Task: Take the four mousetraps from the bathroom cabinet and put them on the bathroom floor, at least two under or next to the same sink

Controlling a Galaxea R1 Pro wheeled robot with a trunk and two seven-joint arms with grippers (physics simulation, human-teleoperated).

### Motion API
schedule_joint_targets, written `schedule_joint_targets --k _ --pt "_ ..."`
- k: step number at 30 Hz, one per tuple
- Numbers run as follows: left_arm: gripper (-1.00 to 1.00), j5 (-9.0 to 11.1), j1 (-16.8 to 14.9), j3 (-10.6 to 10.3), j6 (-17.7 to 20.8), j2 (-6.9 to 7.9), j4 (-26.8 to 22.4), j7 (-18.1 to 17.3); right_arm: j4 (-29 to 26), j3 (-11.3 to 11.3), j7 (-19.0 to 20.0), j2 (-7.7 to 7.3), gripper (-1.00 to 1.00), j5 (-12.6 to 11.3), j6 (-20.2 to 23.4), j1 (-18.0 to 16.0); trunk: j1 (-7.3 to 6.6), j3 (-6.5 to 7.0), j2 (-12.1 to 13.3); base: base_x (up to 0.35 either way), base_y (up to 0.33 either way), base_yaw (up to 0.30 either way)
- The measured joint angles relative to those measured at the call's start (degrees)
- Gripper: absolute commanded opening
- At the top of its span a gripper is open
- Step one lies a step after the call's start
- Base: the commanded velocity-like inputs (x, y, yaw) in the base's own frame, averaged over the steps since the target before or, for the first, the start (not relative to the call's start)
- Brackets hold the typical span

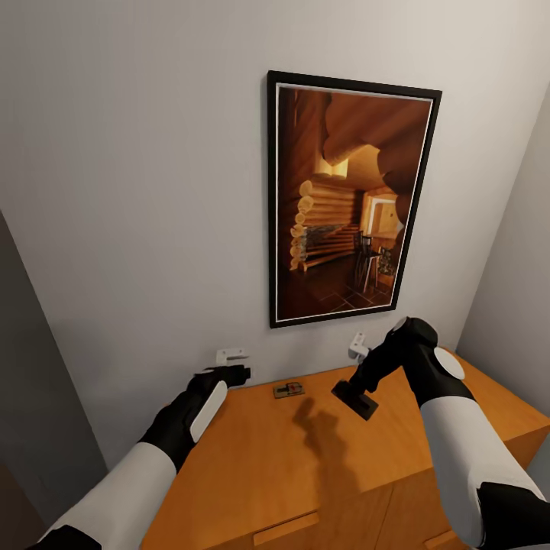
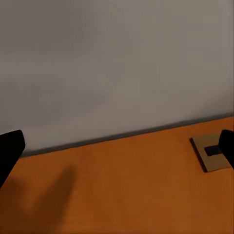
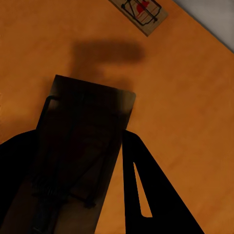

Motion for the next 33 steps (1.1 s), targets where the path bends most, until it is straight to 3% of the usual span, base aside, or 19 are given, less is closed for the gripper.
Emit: schedule_joint_targets --k 14,16,19,22,28,32,33 --pt "1.0 0.14 0.02 -0.06 -0.57 0.38 3.69 -2.02 1.78 0.01 0.0 0.06 -1.0 -0.04 -0.01 0.01 0.0 0.0 0.0 0.0 0.0 0.0" --pt "1.0 0.16 0.02 -0.69 -0.47 0.38 3.74 -3.31 1.8 0.01 0.0 0.12 -1.0 -0.04 -0.03 0.01 0.0 0.0 0.0 0.0 0.0 0.0" --pt "1.0 -0.2 0.02 -3.32 -0.24 0.66 3.76 -5.62 1.81 0.01 0.0 0.16 -1.0 -0.04 -0.04 0.01 0.0 0.0 0.0 0.0 0.0 0.0" --pt "1.0 -1.66 0.02 -6.39 -0.1 1.14 3.69 -6.91 1.82 0.01 0.0 0.17 -1.0 -0.04 -0.04 0.01 0.0 0.0 0.0 0.0 0.0 0.0" --pt "1.0 -5.12 0.02 -8.44 -0.03 1.11 3.57 -10.67 1.84 0.01 0.07 0.25 -1.0 -0.04 0.02 0.01 0.0 0.0 0.0 0.0 0.0 0.0" --pt "1.0 -9.18 0.01 -8.86 -0.12 0.71 3.47 -17.21 1.86 0.01 0.08 0.26 -1.0 -0.04 0.03 0.01 0.0 0.0 0.0 0.0 0.0 0.0" --pt "1.0 -11.2 -0.02 -8.94 -0.2 0.63 3.45 -19.71 1.86 0.01 0.08 0.26 -1.0 -0.05 0.03 0.01 0.0 0.0 0.0 0.0 0.0 0.0"
